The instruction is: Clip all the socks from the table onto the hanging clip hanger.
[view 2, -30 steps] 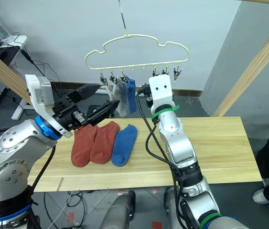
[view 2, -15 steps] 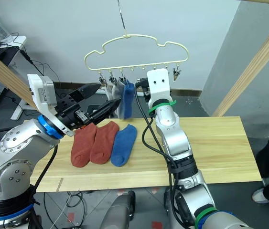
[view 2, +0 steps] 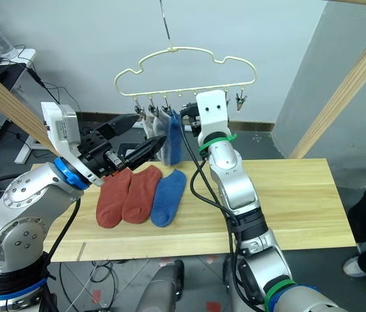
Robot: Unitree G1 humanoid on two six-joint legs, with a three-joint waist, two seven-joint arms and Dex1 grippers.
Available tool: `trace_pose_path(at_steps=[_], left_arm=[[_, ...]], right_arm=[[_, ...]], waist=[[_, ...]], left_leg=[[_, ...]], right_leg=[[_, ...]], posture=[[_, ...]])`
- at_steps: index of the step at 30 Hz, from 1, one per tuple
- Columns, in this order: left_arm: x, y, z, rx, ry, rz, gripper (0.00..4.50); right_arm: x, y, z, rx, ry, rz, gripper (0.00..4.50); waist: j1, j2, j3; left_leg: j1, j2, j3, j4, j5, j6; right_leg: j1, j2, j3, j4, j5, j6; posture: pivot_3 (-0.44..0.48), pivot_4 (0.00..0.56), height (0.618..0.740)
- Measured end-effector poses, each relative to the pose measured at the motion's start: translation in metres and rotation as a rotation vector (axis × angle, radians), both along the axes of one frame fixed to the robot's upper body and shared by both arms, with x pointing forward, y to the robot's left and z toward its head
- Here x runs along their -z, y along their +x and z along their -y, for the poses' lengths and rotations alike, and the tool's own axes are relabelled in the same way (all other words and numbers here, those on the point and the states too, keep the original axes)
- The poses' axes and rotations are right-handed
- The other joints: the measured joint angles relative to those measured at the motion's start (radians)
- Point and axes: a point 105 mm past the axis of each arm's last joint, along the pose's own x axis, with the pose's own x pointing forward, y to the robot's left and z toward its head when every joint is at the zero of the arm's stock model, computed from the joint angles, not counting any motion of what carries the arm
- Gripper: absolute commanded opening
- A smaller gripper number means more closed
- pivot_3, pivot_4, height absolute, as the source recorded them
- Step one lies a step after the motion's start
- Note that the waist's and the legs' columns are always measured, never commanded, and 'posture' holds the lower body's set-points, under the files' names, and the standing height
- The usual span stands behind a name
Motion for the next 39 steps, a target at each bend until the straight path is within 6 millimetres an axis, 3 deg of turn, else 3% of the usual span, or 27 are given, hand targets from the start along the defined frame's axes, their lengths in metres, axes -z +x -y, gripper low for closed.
trace_pose_path(at_steps=[19,20,38,39], left_arm=[[0.0004,0.0009,0.0021,-0.002,-0.002,0.008,4.5],[0.0008,0.0009,0.0027,0.0,-0.004,0.007,4.5],[0.0001,0.0013,0.0027,-0.007,-0.001,0.021,4.5],[0.0002,0.0013,0.0026,-0.007,-0.001,0.021,4.5]], right_arm=[[-0.0064,0.0045,-0.0059,-0.059,0.034,0.014,2.89],[-0.0065,0.0048,-0.0051,-0.058,0.036,0.014,2.51],[-0.0063,0.0048,-0.0052,-0.061,0.039,0.011,2.51],[-0.0063,0.0047,-0.0055,-0.064,0.042,0.01,2.34]], waist=[[0.0,0.0,0.0],[0.0,0.0,0.0],[0.0,0.0,0.0],[0.0,0.0,0.0]], left_leg=[[0.0,0.0,0.0,0.0,0.0,0.0],[0.0,0.0,0.0,0.0,0.0,0.0],[0.0,0.0,0.0,0.0,0.0,0.0],[0.0,0.0,0.0,0.0,0.0,0.0]], right_leg=[[0.0,0.001,0.0,0.0,0.0,0.0],[0.0,0.001,0.0,0.0,0.0,0.0],[0.0,0.001,0.0,0.0,0.002,-0.004],[0.0,0.001,0.0,0.0,0.002,-0.004]], posture=[[0.069,0.297,0.74],[0.068,0.296,0.74],[0.07,0.293,0.74],[0.07,0.296,0.74]])
